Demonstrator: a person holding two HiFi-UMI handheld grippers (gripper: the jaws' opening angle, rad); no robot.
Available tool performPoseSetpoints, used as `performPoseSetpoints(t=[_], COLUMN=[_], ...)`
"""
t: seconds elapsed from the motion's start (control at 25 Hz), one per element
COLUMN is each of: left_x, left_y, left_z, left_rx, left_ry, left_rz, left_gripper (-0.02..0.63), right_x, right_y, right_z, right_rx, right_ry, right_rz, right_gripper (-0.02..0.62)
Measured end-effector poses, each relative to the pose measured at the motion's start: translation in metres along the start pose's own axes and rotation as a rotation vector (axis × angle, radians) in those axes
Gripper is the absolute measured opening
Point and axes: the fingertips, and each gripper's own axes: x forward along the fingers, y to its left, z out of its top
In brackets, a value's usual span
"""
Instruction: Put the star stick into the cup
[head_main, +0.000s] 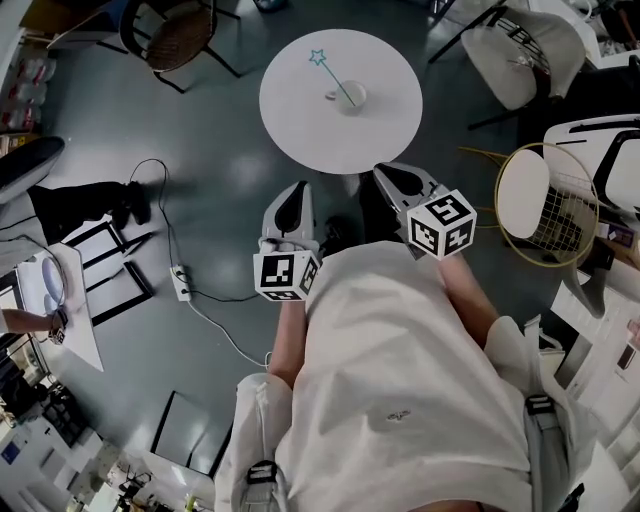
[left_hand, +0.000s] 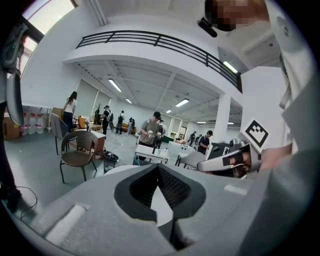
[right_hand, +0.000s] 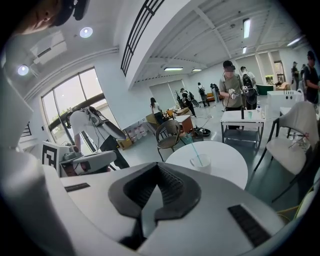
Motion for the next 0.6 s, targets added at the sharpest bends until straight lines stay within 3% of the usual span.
performPoseSetpoints(t=[0.32, 0.6], left_x=[-0.035, -0.045], left_y=[0.000, -0.009], left_z=[-0.010, 0.003], left_rx=[0.007, 0.044], left_ry=[0.024, -0.002], left_rz=[-0.052, -0.076], left_gripper=[0.011, 0.011], right_x=[-0.030, -0.051], right_y=[0.038, 0.039], right_z=[-0.015, -0.028], right_rx=[0.001, 0.020], right_ry=[-0.051, -0.073], right_rz=[-0.020, -0.062], right_gripper=[0.008, 0.008])
